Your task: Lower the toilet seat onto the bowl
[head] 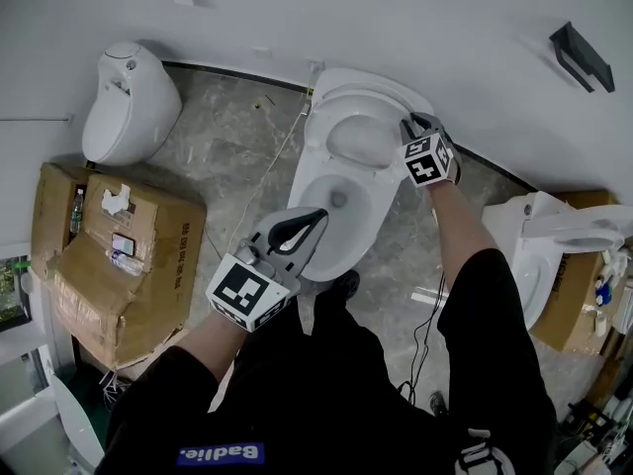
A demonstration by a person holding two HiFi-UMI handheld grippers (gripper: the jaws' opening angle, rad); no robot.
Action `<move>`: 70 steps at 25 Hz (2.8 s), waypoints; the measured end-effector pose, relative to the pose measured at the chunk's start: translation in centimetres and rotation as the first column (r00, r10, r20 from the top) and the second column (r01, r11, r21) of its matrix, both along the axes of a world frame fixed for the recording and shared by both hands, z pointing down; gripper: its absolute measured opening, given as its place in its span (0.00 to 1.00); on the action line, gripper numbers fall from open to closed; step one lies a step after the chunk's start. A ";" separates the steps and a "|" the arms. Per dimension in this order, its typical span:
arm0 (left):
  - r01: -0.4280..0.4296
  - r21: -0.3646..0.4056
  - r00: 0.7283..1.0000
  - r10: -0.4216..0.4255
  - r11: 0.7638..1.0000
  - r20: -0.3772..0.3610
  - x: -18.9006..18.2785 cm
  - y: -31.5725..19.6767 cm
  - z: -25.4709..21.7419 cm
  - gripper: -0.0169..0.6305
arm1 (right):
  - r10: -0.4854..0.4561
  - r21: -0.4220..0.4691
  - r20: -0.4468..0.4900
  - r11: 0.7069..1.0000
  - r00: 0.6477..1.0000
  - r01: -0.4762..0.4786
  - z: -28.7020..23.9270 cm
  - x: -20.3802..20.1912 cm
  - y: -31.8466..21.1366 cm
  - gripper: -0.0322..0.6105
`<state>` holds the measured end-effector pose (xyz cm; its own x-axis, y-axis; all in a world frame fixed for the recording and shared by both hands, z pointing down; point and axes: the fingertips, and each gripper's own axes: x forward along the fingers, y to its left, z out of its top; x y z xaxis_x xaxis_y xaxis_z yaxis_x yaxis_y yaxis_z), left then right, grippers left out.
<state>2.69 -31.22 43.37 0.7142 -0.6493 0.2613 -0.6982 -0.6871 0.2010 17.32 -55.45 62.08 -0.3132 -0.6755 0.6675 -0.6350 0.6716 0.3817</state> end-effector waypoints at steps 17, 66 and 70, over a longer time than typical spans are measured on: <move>-0.070 -0.002 0.995 0.070 0.998 -0.070 -2.9 8.3 0.3 0.04 | 0.061 0.092 -0.044 0.994 0.997 -0.057 -1.3 -2.1 11.3 0.20; -0.080 -0.172 0.994 0.065 0.982 -0.092 -2.2 30.2 11.4 0.04 | -0.219 0.028 -0.403 0.968 0.889 0.251 16.8 -8.1 41.1 0.24; -0.098 -0.184 0.992 0.081 0.978 -0.100 -2.8 30.2 12.9 0.04 | -0.228 0.010 -0.416 0.967 0.880 0.255 18.8 -8.5 42.5 0.26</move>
